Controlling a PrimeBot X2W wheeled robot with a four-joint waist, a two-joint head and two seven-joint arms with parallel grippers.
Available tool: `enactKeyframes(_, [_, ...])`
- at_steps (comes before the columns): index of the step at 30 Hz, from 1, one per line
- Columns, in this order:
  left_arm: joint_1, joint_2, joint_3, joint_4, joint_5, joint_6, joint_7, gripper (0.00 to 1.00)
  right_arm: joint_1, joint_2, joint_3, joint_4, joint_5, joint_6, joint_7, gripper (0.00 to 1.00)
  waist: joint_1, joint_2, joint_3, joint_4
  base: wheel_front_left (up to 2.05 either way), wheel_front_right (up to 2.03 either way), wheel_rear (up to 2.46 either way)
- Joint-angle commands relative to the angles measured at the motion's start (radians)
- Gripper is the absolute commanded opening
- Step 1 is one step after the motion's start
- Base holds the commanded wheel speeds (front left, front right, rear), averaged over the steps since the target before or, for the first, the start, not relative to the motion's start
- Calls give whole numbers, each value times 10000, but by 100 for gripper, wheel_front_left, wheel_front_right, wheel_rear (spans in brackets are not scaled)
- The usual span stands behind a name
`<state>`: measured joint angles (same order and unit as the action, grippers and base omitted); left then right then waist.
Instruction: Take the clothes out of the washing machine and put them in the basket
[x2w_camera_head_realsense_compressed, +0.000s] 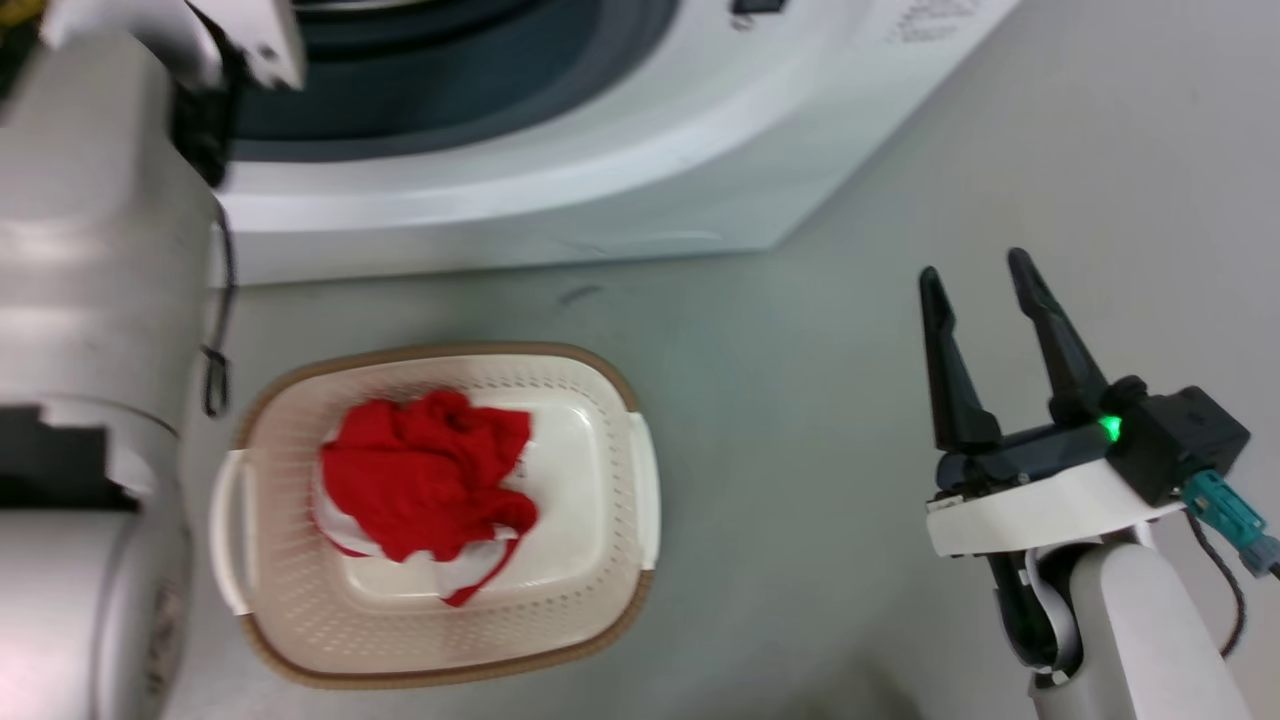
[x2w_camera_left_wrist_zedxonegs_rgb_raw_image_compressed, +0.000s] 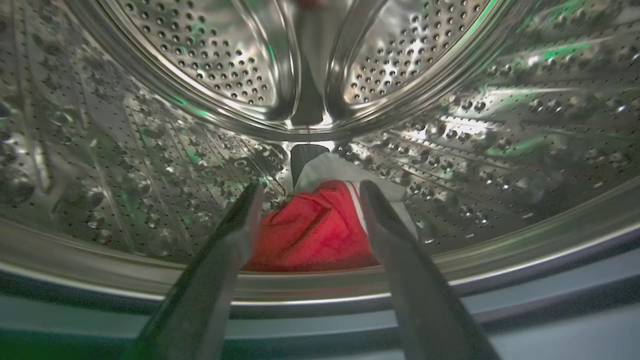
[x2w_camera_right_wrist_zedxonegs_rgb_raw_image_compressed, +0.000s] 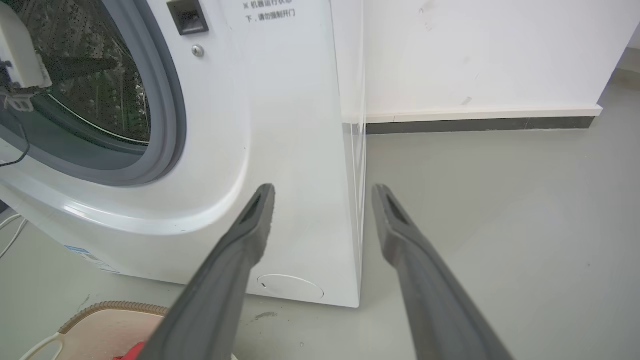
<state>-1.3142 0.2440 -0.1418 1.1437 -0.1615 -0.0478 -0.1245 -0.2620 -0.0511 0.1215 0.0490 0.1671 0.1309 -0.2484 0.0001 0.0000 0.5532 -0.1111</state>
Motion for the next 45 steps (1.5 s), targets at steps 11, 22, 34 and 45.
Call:
enactKeyframes(11, [-2874,1456,-646,884,641,-73,2103,100,-778,19,953,240,912,-3,-179,100,-1,0,2320,-2032,0,0,0])
enactKeyframes(22, [-4046,2201,-850,1224,725,127,4391,100,-680,19,1729,11,1416,-5,-176,100,-1,0,2982,-2713,0,0,0])
enactKeyframes(34, [-3498,2329,-849,1412,450,674,6528,42,-578,16,2465,-103,1677,-5,-177,100,-1,0,3044,-2917,0,0,0])
enactKeyframes(45, [-3102,2458,-1115,141,601,1076,4451,0,-517,16,2607,-86,1652,-3,-178,100,-1,0,2762,-2947,0,0,0])
